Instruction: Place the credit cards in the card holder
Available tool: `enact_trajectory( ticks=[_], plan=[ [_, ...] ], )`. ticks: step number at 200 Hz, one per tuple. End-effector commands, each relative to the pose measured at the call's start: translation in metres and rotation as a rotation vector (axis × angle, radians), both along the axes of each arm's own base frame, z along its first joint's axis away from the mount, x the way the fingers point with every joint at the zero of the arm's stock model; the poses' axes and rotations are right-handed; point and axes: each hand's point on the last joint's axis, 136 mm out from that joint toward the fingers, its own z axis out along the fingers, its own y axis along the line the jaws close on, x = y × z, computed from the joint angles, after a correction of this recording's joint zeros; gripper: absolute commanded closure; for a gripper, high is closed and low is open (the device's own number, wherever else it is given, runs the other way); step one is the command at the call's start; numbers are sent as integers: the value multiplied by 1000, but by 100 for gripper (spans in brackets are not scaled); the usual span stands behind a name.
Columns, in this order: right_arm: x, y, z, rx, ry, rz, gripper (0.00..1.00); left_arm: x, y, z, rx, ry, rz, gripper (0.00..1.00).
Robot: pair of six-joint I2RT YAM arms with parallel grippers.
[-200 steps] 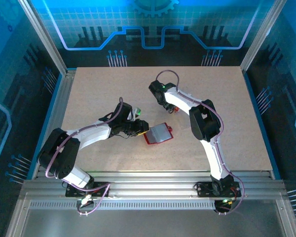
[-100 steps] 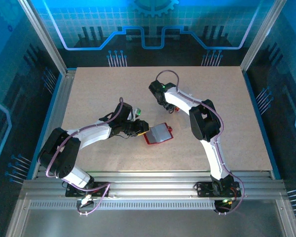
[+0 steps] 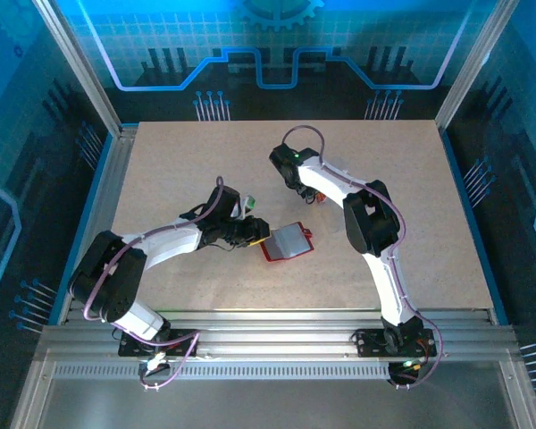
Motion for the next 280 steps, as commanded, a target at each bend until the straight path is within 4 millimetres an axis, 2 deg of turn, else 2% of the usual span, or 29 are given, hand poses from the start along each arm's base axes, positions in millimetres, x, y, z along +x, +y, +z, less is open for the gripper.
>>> enact_trajectory(
  ticks=[1,18,70,122,126,131,181,219,259,280],
  plan=[
    [0,3,14,50,-11,-4,58,0,-1,-3,12,-1,-4,68],
    [2,4,10,63,-2,-7,56,1,-2,-3,9,-2,-4,68],
    [5,1,-5,86,30,-26,57,2,-2,0,7,-7,-3,68],
    [7,-7,-10,67,25,-42,57,3,-2,-1,9,-5,-3,68],
    [6,-8,-21,55,45,-44,57,2,-3,-1,8,-4,-4,68],
    [6,-9,-24,54,50,-44,56,2,-3,-1,8,-4,-4,68],
    [4,-8,-38,69,78,-50,53,2,-2,-2,10,0,-6,68],
    [5,-13,-35,45,60,-56,55,2,-1,-3,12,1,-2,68],
    [7,-20,-18,8,16,-60,57,2,-2,-4,11,3,-2,68],
    [7,-23,-15,-14,10,-62,59,2,-2,-3,6,3,-3,68]
  ],
)
